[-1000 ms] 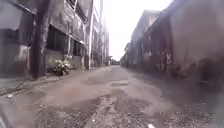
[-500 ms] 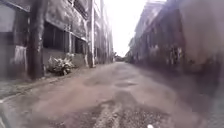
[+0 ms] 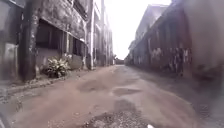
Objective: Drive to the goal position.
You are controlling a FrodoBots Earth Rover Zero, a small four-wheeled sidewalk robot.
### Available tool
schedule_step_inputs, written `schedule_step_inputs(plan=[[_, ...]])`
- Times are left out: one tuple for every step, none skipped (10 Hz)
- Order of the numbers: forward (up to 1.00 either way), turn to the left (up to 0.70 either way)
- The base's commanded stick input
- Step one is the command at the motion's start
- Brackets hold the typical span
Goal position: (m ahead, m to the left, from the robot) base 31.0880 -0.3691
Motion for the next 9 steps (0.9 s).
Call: schedule_step_inputs(plan=[[0.85,0.0],[0.85,-0.11],[0.85,-0.33],[0.85,-0.1],[0.85,0.0],[0.85,0.0],[0.85,0.0],[0.85,0.0],[0.85,0.0]])
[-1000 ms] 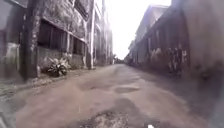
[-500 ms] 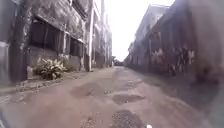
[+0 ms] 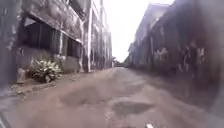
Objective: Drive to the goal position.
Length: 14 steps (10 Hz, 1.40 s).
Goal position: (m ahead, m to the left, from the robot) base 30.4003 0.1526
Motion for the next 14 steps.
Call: schedule_step_inputs(plan=[[0.85,0.0],[0.85,0.0],[0.85,0.0],[0.85,0.0],[0.85,0.0],[0.85,0.0],[0.85,0.0],[0.85,0.0],[0.85,0.0],[0.85,0.0],[0.85,0.0],[0.85,0.0],[0.85,0.0],[0.85,-0.16]])
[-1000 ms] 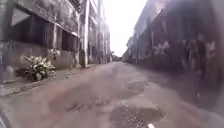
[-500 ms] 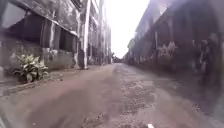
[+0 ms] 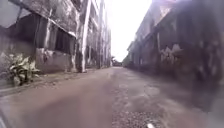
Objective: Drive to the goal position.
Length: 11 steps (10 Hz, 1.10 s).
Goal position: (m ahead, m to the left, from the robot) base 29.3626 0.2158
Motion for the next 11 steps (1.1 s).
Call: schedule_step_inputs(plan=[[0.85,-0.33],[0.85,-0.12],[0.85,0.0],[0.85,0.0],[0.85,0.0],[0.85,0.0],[0.85,0.0],[0.85,0.0],[0.85,0.0],[0.85,0.0],[0.85,0.0]])
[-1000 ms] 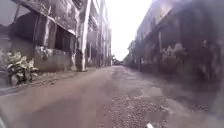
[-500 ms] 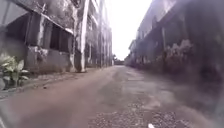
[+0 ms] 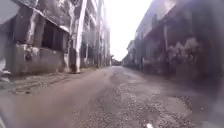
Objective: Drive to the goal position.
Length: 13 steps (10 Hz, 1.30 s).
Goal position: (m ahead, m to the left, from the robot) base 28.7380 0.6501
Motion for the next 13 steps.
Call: schedule_step_inputs(plan=[[0.85,0.0],[0.85,-0.02],[0.85,-0.09],[0.85,-0.17],[0.85,-0.22],[0.85,-0.01],[0.85,0.0],[0.85,0.0],[0.85,0.0],[0.85,0.0],[0.85,0.0],[0.85,0.0],[0.85,-0.17]])
